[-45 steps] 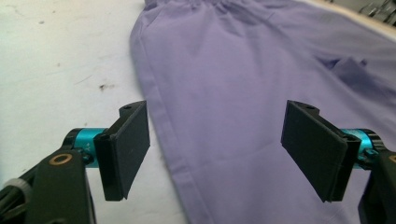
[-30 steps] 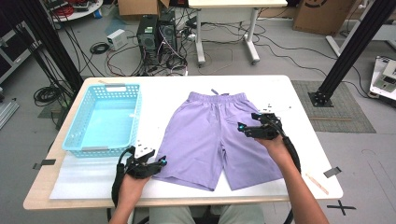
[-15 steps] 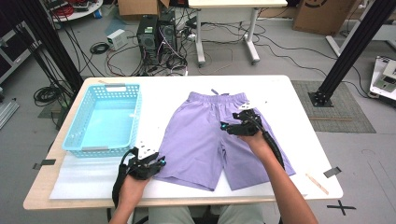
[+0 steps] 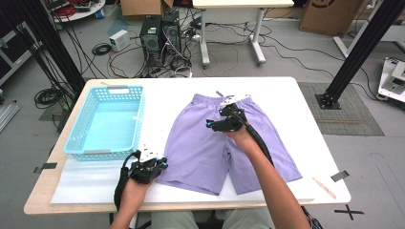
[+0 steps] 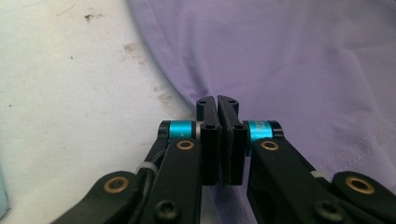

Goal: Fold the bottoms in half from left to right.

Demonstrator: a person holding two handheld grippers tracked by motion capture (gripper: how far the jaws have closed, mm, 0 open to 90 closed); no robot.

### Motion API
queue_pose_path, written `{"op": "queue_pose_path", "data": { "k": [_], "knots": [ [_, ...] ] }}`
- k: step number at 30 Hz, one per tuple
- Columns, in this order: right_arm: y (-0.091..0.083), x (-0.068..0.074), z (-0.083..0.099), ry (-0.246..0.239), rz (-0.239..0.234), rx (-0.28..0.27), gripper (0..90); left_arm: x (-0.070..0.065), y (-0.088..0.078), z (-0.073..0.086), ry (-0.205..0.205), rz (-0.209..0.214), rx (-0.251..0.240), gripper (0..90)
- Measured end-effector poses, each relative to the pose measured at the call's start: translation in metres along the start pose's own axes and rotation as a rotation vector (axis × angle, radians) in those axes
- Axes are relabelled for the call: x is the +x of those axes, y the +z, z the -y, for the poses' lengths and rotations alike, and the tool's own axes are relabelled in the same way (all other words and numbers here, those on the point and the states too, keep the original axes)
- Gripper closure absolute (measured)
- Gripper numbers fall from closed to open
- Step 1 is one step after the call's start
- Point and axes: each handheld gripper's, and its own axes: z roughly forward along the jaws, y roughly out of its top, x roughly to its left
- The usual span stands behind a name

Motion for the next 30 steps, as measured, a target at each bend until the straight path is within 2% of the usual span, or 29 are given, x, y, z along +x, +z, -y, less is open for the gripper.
{"op": "queue_pose_path", "data": {
  "k": [3, 9, 12, 15, 20, 22, 27, 30],
  "knots": [
    [0.011, 0.003, -0.01, 0.011, -0.031, -0.004, 28.6, -0.001, -0.001, 0.0, -0.001, -0.001, -0.01, 87.4],
    [0.033, 0.011, -0.026, 0.003, 0.008, 0.01, 29.1, 0.0, -0.002, 0.0, -0.013, 0.022, -0.029, 87.5],
    [0.044, 0.017, -0.032, 0.001, 0.019, 0.026, 32.5, 0.001, -0.002, 0.0, -0.02, 0.027, -0.035, 87.5],
    [0.054, 0.023, -0.039, -0.009, 0.006, 0.022, 32.9, 0.001, -0.003, 0.0, -0.035, 0.034, -0.044, 87.5],
    [0.076, 0.037, -0.049, -0.024, -0.006, 0.062, 37.0, 0.002, -0.003, -0.001, -0.043, 0.042, -0.046, 87.5],
    [0.084, 0.042, -0.05, -0.027, -0.011, 0.07, 39.1, 0.002, -0.004, 0.0, -0.047, 0.048, -0.048, 87.5],
    [0.104, 0.054, -0.05, 0.006, -0.038, 0.1, 43.0, 0.005, -0.005, 0.001, -0.057, 0.057, -0.055, 87.5],
    [0.114, 0.062, -0.051, -0.012, -0.033, 0.128, 44.6, 0.005, -0.006, 0.001, -0.063, 0.056, -0.062, 87.5]
  ]
}}
